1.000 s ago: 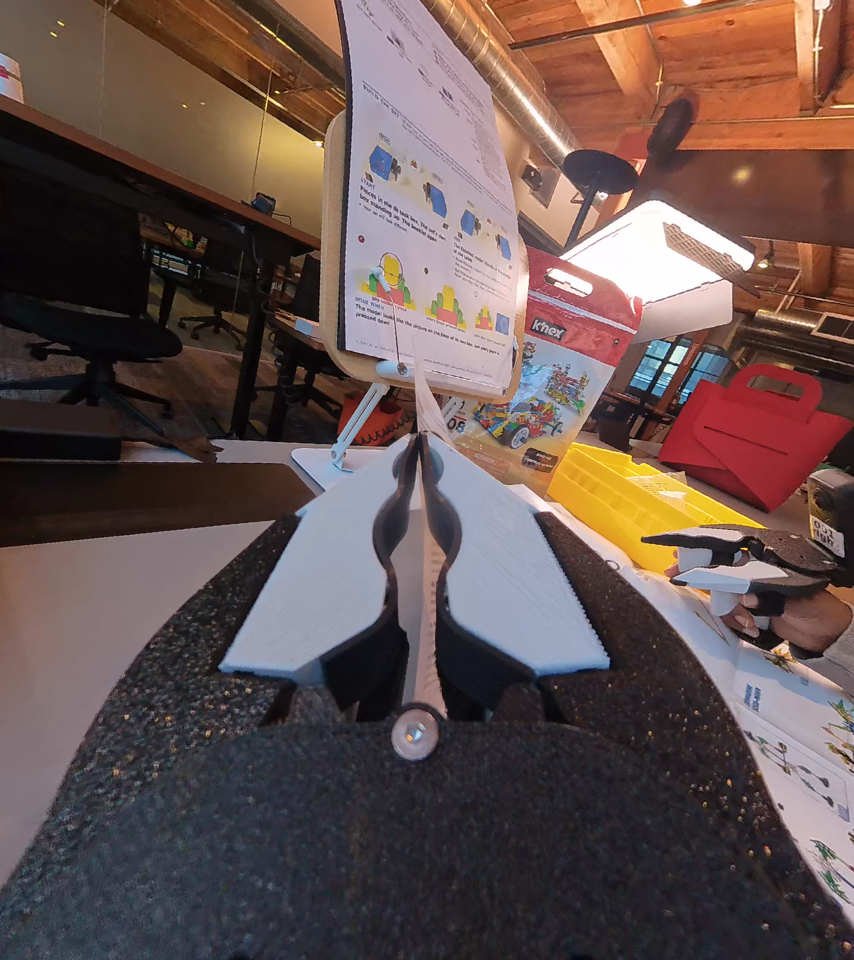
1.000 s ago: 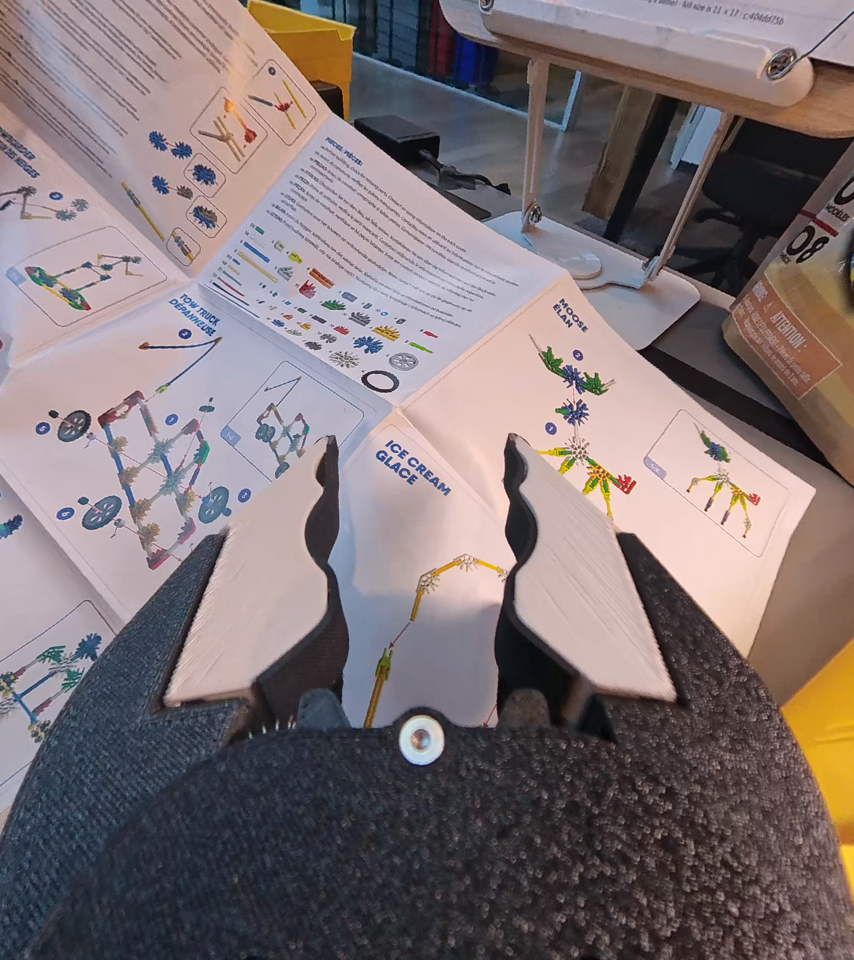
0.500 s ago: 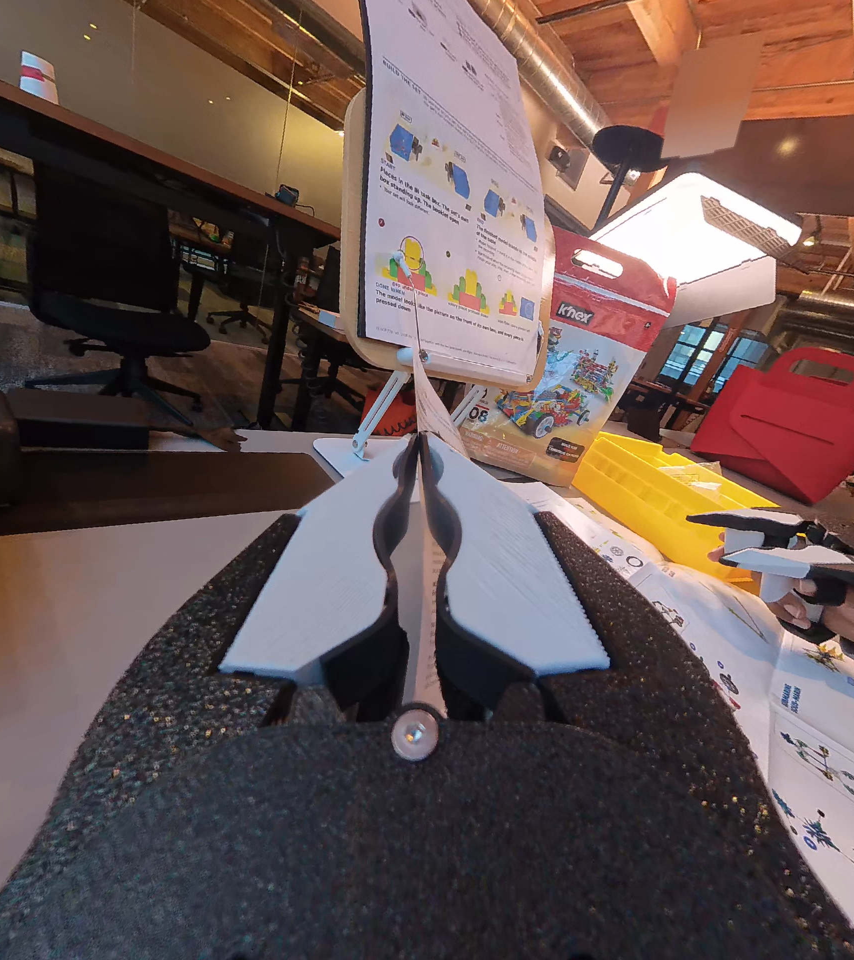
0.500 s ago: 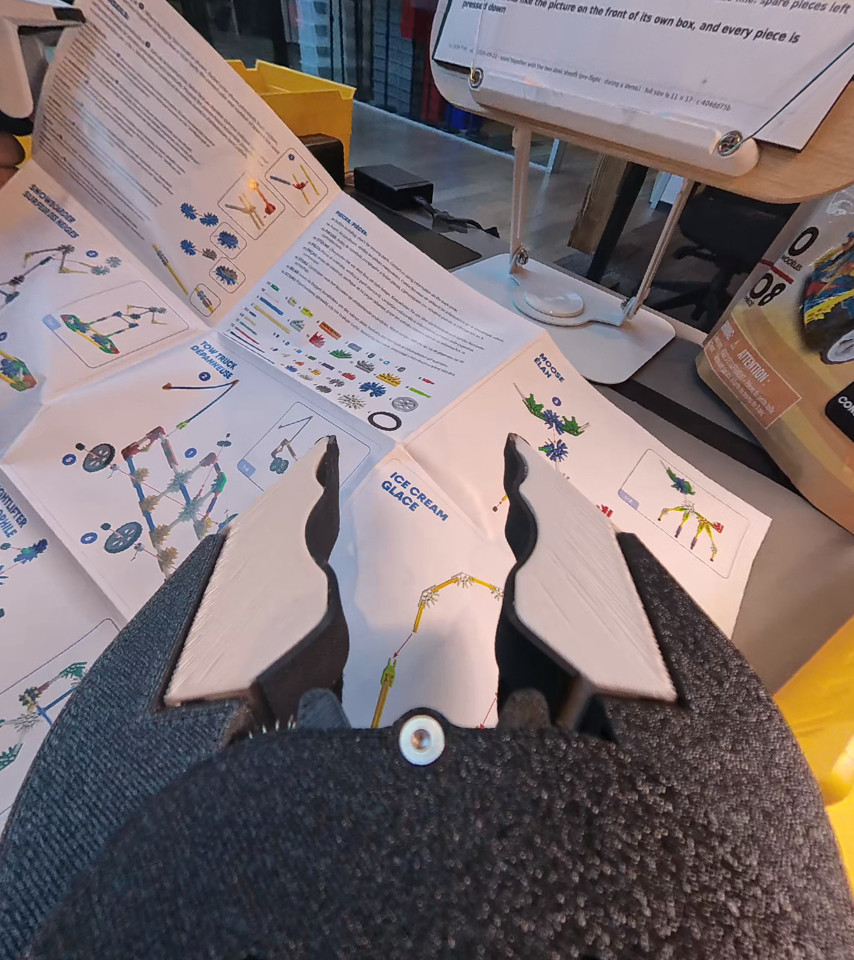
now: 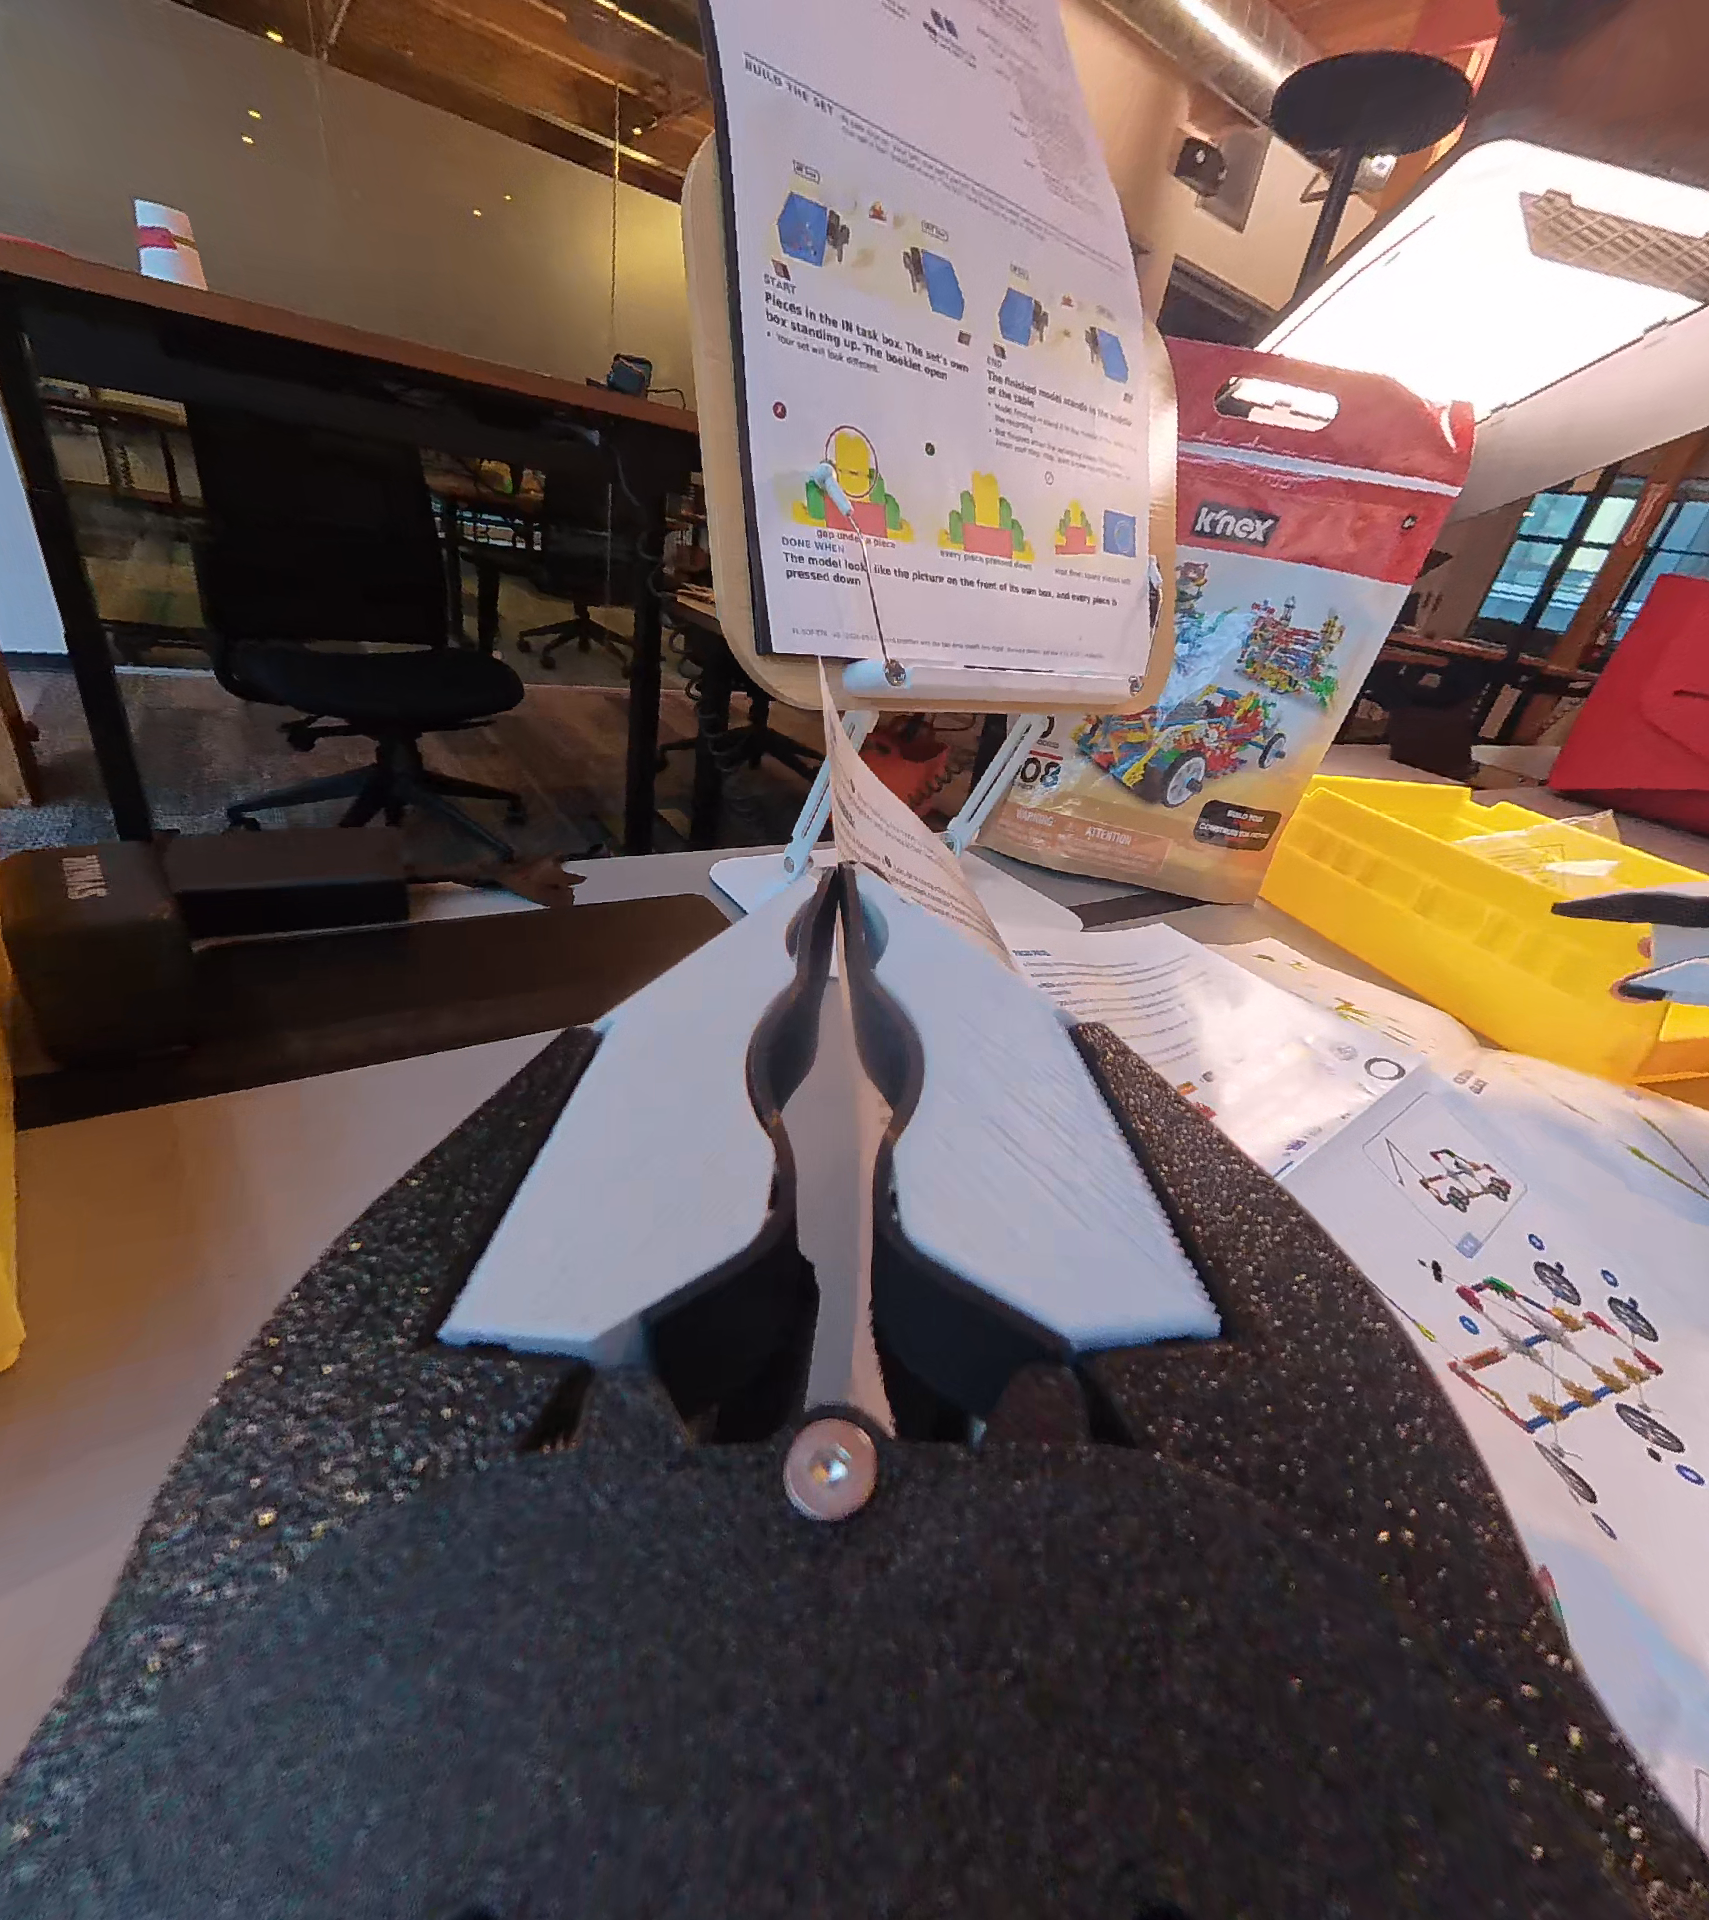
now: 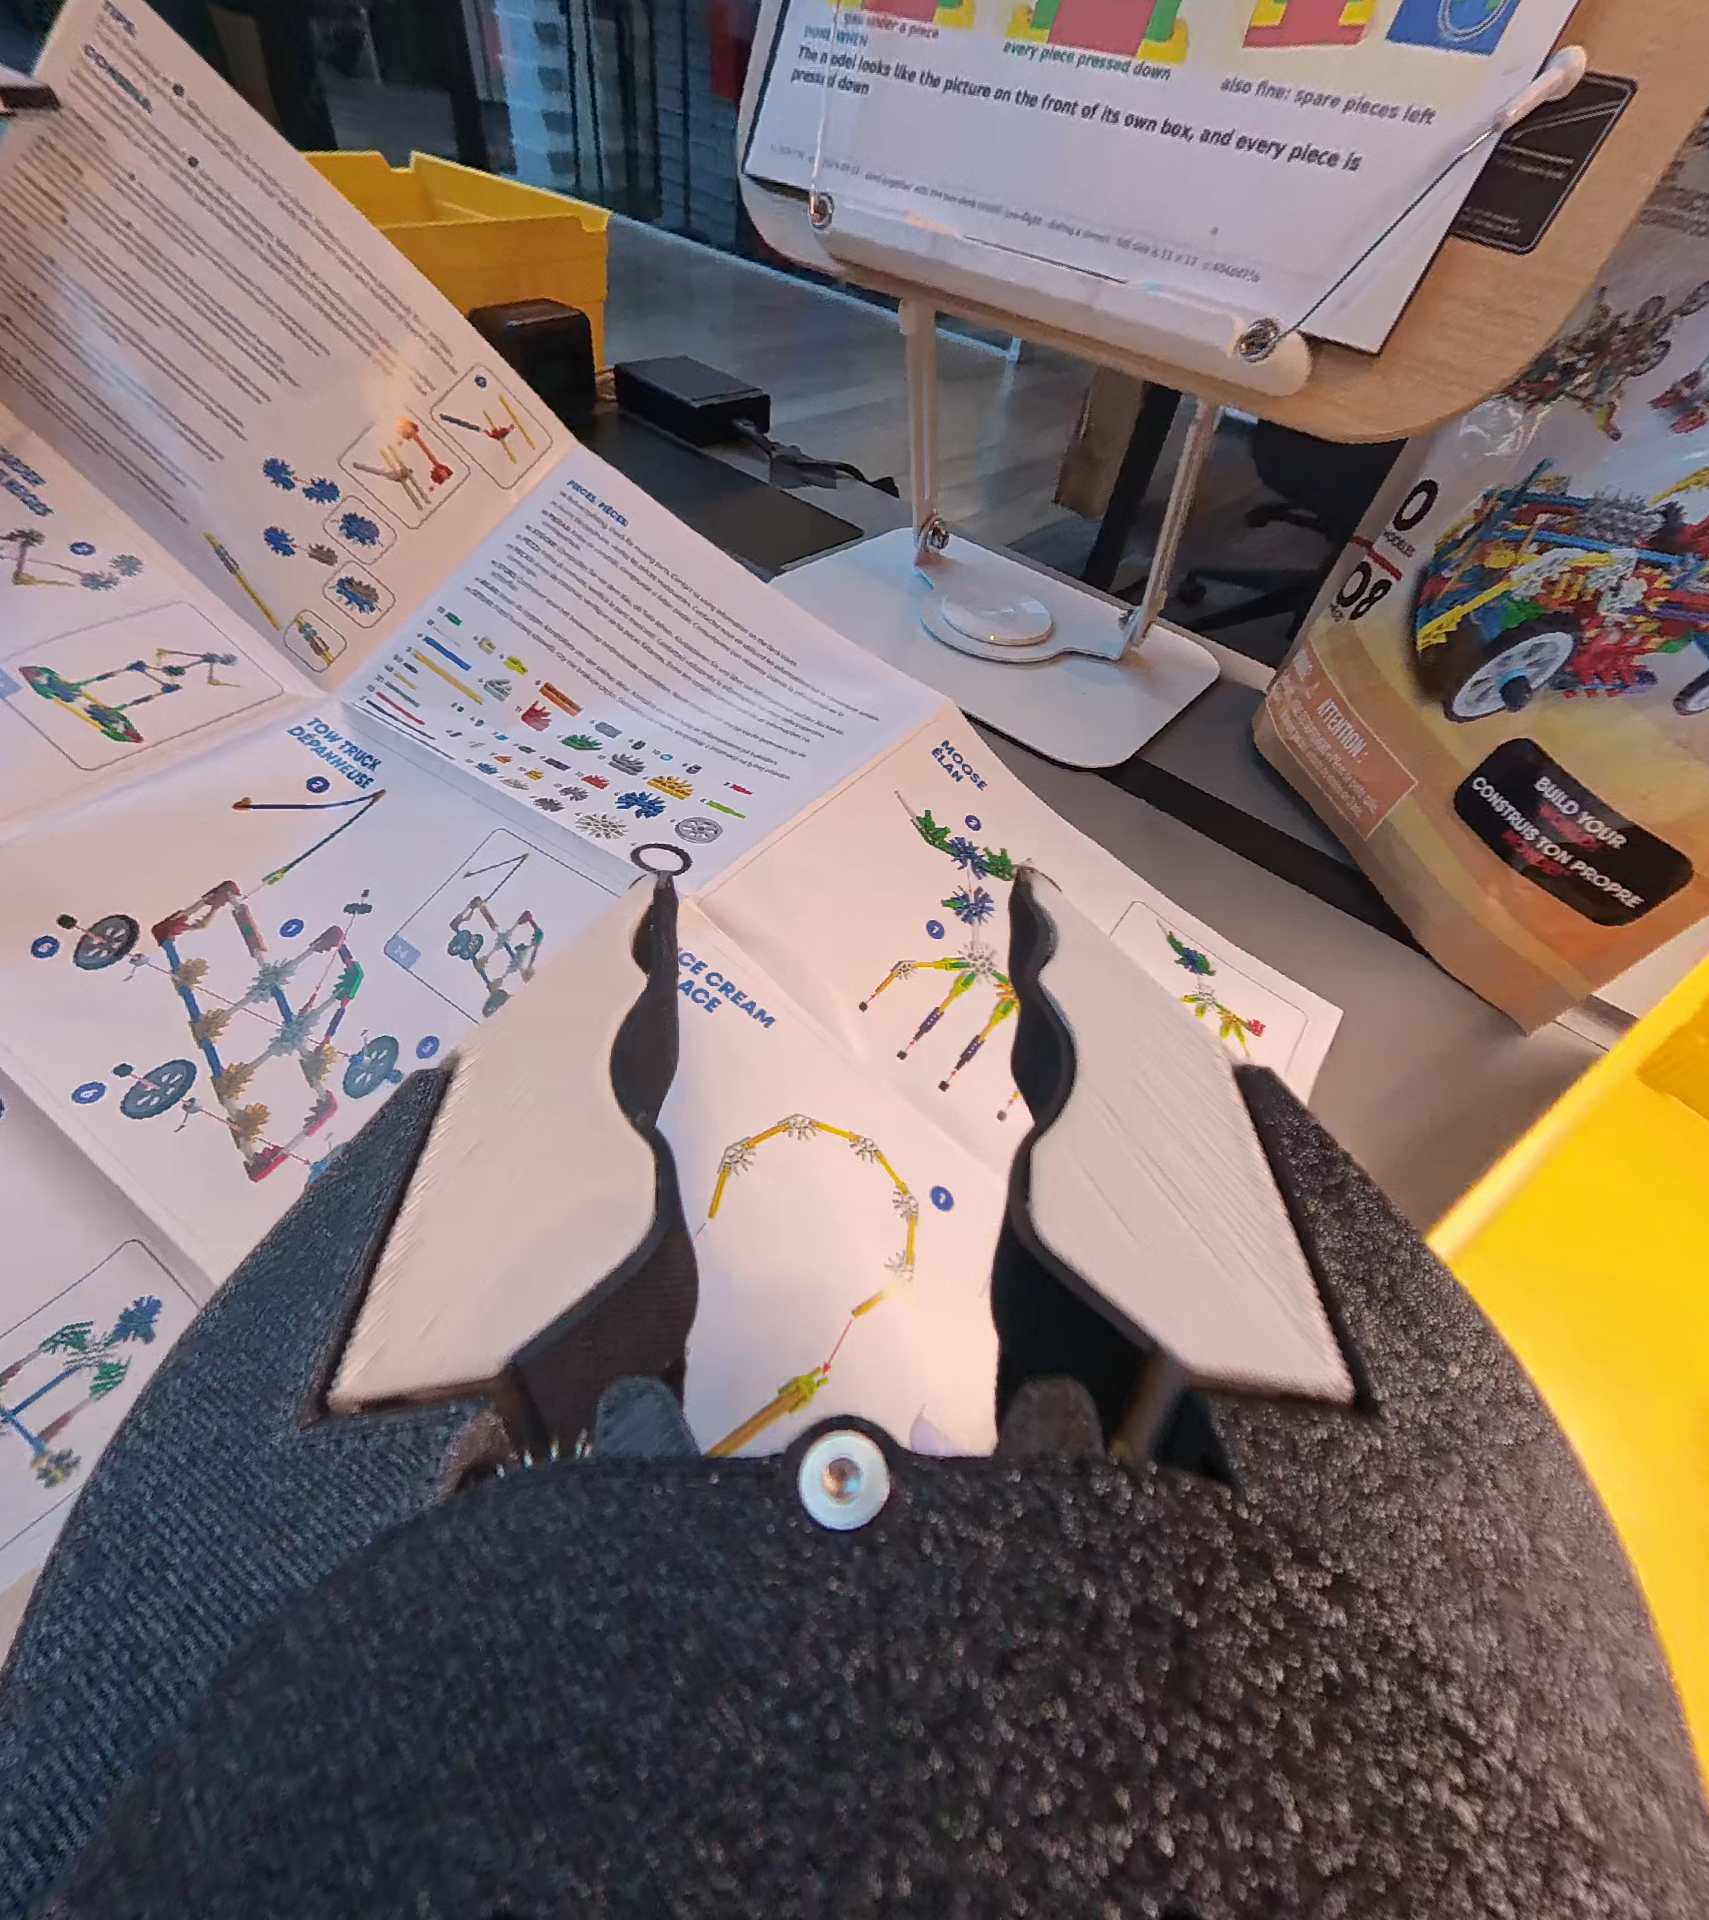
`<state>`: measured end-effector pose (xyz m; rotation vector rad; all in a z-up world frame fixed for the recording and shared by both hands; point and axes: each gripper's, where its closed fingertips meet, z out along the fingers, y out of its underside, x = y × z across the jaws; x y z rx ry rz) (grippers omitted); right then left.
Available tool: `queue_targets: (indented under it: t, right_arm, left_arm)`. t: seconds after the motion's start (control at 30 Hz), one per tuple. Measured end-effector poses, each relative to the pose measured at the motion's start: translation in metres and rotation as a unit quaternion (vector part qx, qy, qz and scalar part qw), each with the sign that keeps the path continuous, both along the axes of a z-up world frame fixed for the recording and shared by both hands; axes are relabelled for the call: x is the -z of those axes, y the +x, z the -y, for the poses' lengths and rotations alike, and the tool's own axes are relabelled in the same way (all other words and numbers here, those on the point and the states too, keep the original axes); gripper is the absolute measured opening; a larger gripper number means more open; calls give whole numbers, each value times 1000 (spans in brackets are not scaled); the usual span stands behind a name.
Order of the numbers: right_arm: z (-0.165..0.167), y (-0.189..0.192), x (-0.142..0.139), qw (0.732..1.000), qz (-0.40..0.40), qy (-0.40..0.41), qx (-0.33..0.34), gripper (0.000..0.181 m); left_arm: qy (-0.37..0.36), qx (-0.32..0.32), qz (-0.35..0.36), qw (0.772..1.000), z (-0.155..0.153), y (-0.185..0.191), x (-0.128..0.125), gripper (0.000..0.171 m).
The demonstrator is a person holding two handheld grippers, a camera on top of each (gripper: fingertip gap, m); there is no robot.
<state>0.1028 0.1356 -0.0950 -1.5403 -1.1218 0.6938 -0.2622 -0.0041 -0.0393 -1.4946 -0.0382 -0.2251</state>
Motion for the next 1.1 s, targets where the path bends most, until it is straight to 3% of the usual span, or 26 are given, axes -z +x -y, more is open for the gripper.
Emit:
queue_targets:
  t: [0.23, 0.57, 1.1]
  right_arm:
    - [-11, 20, -10, 1000, -12, 0, 12, 50]
    - [-10, 22, -7, 1000, 9, 5, 9, 50]
    - [27, 29, 49, 979, 180, -54, -80, 63]
  left_arm:
    - [-2, -4, -5, 1000, 0, -1, 1, 0]
    - [-6, -5, -8, 1000, -1, -2, 3, 0]
    - [-12, -11, -10, 1000, -3, -4, 7, 0]
